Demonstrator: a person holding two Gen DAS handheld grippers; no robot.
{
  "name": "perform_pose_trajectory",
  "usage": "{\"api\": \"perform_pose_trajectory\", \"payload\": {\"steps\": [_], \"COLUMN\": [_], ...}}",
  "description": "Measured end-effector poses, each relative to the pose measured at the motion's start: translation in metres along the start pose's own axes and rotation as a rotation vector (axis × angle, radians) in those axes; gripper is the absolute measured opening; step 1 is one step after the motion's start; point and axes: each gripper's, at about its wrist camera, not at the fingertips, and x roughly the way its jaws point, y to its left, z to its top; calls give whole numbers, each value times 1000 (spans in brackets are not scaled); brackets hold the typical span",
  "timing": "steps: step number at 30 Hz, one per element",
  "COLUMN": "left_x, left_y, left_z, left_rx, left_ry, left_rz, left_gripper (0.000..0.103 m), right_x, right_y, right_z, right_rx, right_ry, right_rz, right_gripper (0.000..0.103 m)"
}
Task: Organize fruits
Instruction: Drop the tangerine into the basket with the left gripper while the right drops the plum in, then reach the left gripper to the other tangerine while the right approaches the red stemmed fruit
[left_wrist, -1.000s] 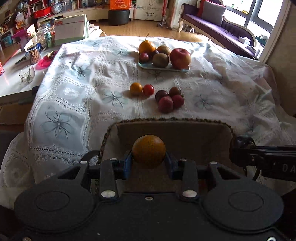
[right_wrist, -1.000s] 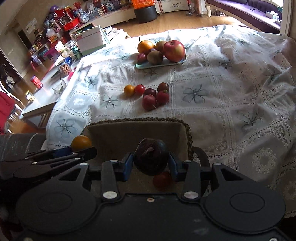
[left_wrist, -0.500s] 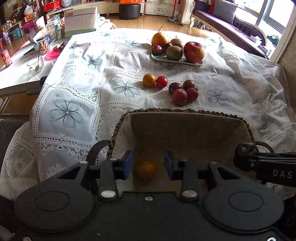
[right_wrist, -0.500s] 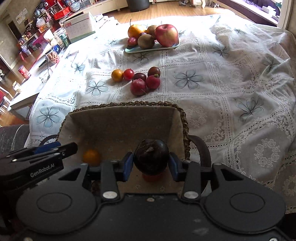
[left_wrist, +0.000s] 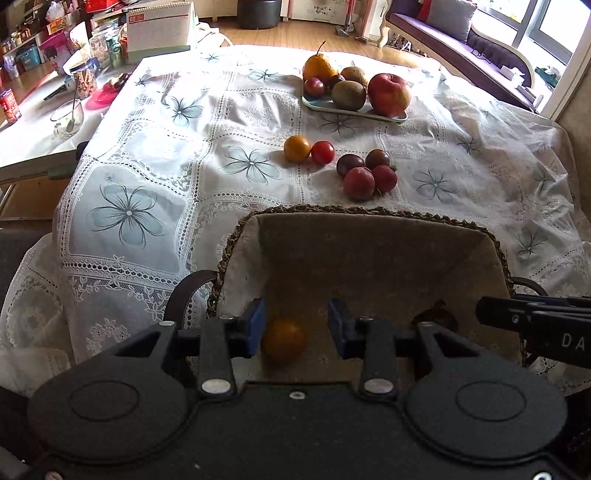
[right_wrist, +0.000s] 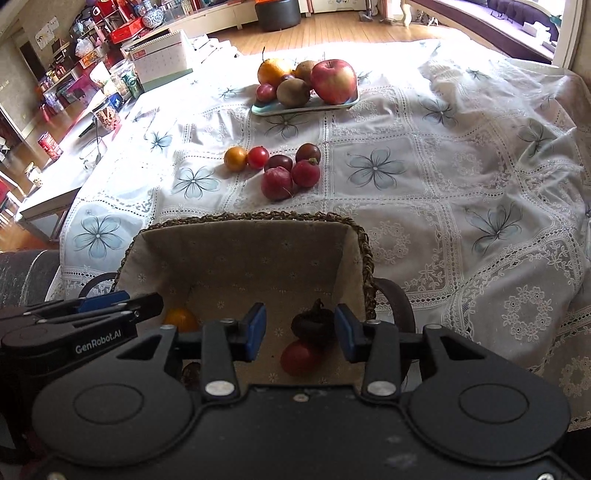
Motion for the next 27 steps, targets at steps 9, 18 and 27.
{"api": "perform_pose_trajectory", "payload": {"steps": [9, 18, 27], "left_x": [-1, 4, 26], "left_y": [6, 13, 9], "left_z": [8, 40, 117], "left_rx": [-17, -29, -75], "left_ry": [1, 21, -83], "left_rz": [0, -32, 48], "left_gripper": [46, 46, 46], "right_x": [5, 10, 57], "right_y": [-5, -12, -21], "right_z": [8, 40, 114], "right_rx": [30, 101, 169], "right_ry": [26, 63, -33], "right_rz": [12, 99, 14], "right_gripper": [42, 43, 45]}}
